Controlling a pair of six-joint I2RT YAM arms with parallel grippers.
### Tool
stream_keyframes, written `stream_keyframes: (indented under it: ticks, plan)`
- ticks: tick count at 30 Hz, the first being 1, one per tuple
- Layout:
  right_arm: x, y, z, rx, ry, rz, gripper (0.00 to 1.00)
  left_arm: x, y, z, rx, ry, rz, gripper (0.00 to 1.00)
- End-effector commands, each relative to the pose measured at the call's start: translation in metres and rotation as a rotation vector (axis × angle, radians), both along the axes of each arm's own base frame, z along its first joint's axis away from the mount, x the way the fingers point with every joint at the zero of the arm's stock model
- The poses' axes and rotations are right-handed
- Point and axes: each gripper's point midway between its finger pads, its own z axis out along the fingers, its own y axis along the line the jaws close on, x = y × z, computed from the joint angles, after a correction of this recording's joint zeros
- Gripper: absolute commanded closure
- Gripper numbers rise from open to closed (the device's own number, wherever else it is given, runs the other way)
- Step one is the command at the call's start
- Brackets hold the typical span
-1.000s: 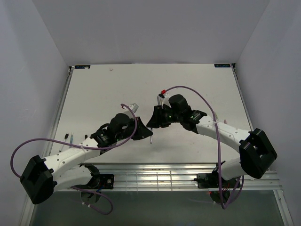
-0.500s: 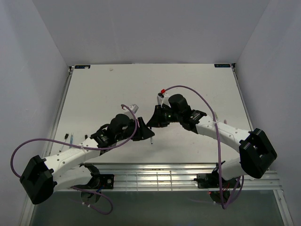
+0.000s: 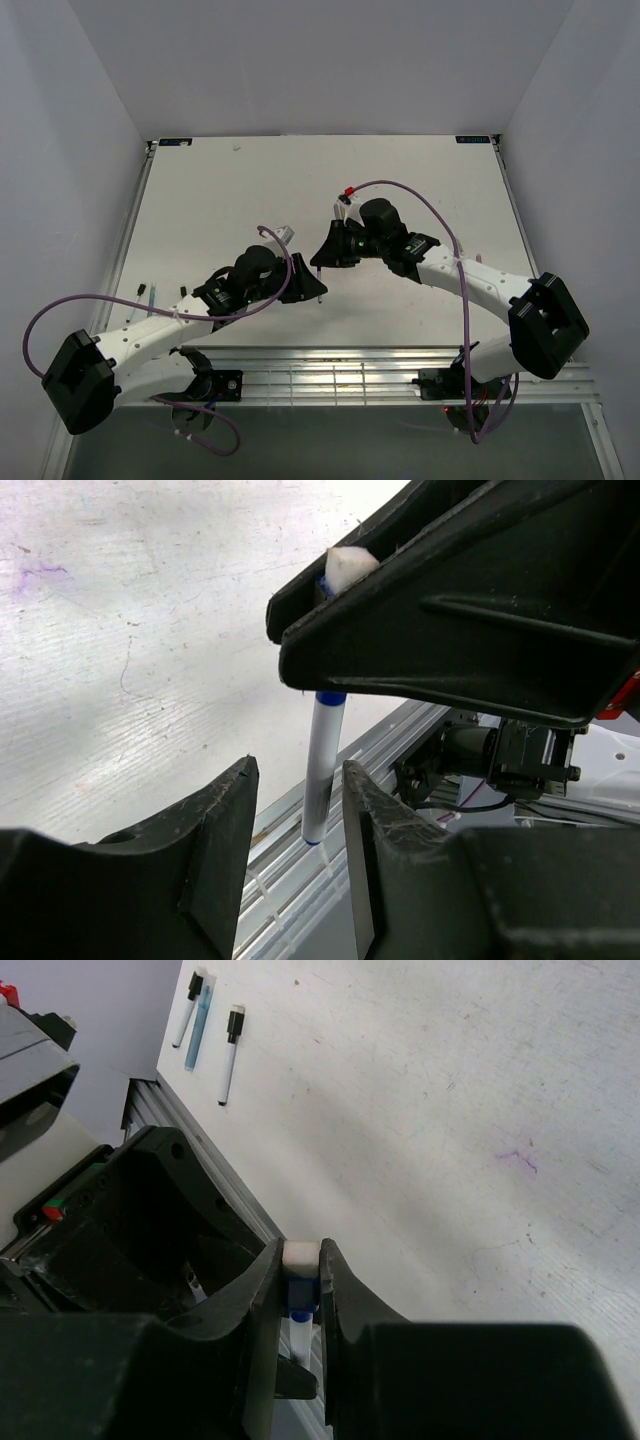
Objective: Open the pen caps
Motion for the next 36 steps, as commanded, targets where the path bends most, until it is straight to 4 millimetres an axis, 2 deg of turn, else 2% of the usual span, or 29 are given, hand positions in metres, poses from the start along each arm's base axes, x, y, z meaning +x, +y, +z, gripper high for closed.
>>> stream_keyframes:
  ticks: [1, 9, 13, 17, 22, 25, 27, 28, 30, 31, 32, 33, 34, 35, 36]
  plan:
    - [0.006, 0.008, 0.029, 0.083, -0.044, 0.000, 0.92, 0.000, -0.007, 0.007, -0.034, -0.019, -0.025, 0.51]
    - [0.006, 0.010, 0.027, 0.092, -0.033, -0.002, 0.92, -0.003, -0.008, 0.000, -0.026, -0.005, -0.041, 0.67]
    - [0.006, 0.010, 0.026, 0.091, -0.030, -0.006, 0.92, -0.005, -0.005, -0.002, -0.022, -0.005, -0.039, 0.80]
    - [0.007, 0.009, 0.026, 0.091, -0.029, -0.016, 0.92, -0.006, -0.006, -0.003, -0.021, 0.000, -0.045, 1.00]
    - [0.019, 0.007, 0.029, 0.091, -0.031, -0.068, 0.92, -0.010, -0.005, -0.008, -0.020, 0.017, -0.056, 1.00]
    - [0.041, 0.001, 0.038, 0.103, -0.045, -0.131, 0.92, -0.013, -0.003, -0.012, -0.020, 0.029, -0.058, 1.00]
    - [0.067, -0.011, 0.046, 0.102, -0.073, -0.209, 0.92, -0.017, -0.001, -0.015, -0.029, 0.040, -0.056, 1.00]
    - [0.084, -0.023, 0.049, 0.100, -0.086, -0.258, 0.92, -0.019, -0.002, -0.012, -0.049, 0.033, -0.065, 1.00]
    - [0.108, -0.035, 0.057, 0.107, -0.107, -0.304, 0.92, -0.024, 0.000, -0.017, -0.052, 0.049, -0.068, 1.00]
    - [0.128, -0.052, 0.061, 0.109, -0.117, -0.353, 0.92, -0.027, 0.001, -0.013, -0.069, 0.048, -0.063, 1.00]
    - [0.142, -0.059, 0.057, 0.097, -0.113, -0.378, 0.92, -0.031, 0.002, -0.013, -0.075, 0.052, -0.065, 1.00]
    - [0.159, -0.063, 0.078, 0.107, -0.164, -0.390, 0.92, -0.034, 0.002, -0.013, -0.085, 0.053, -0.073, 1.00]
    - [0.176, -0.076, 0.070, 0.075, -0.143, -0.426, 0.92, -0.038, 0.004, -0.018, -0.081, 0.062, -0.075, 1.00]
    - [0.186, -0.080, 0.075, 0.076, -0.155, -0.434, 0.92, -0.043, 0.004, -0.017, -0.092, 0.059, -0.080, 1.00]
    - [0.193, -0.077, 0.095, 0.105, -0.183, -0.415, 0.92, -0.044, 0.007, -0.018, -0.093, 0.067, -0.070, 1.00]
